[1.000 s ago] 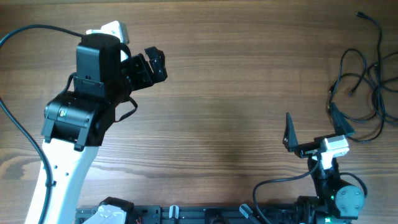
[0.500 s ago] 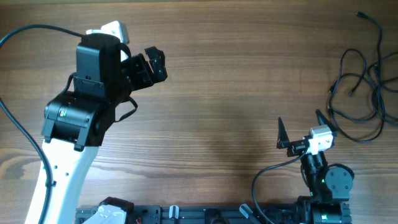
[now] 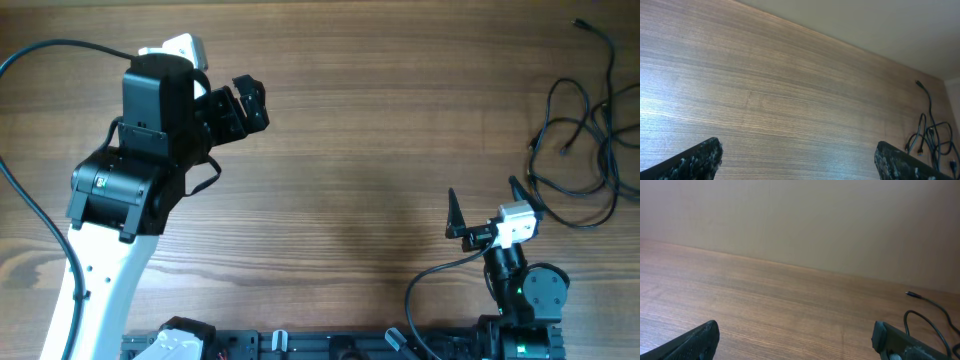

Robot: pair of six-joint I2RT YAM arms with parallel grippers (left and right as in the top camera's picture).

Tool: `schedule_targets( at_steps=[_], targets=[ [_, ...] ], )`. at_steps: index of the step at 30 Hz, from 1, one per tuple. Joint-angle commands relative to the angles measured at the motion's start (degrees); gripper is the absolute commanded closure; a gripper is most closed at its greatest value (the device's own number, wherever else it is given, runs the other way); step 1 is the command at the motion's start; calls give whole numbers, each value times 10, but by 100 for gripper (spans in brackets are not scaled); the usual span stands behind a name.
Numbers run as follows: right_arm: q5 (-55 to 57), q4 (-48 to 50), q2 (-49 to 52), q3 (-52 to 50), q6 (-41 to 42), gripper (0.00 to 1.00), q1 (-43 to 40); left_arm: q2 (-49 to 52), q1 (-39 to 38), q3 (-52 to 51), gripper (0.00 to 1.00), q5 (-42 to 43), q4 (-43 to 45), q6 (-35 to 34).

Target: Untangle cables

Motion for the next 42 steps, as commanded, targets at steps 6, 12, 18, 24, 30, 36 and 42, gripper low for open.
schedule_targets(
  at_steps=[6,12,18,24,30,36,42],
  targets=[
    [11,2,-7,0,-5,0,3,2,4,4,0,3,1,11],
    [11,2,-7,0,-5,0,3,2,4,4,0,2,1,12],
    [11,2,-7,0,-5,0,3,-43,37,-29,0,-14,44,12],
    [11,2,-7,0,-5,0,3,-171,95,-207,0,3,235,14],
    [11,2,-7,0,-5,0,3,-322,147,-410,0,25,396,26],
    [11,2,-7,0,-5,0,3,-442,155,-542,0,24,463,89],
    [11,2,-7,0,-5,0,3,-555,166,-669,0,24,531,115]
  ],
)
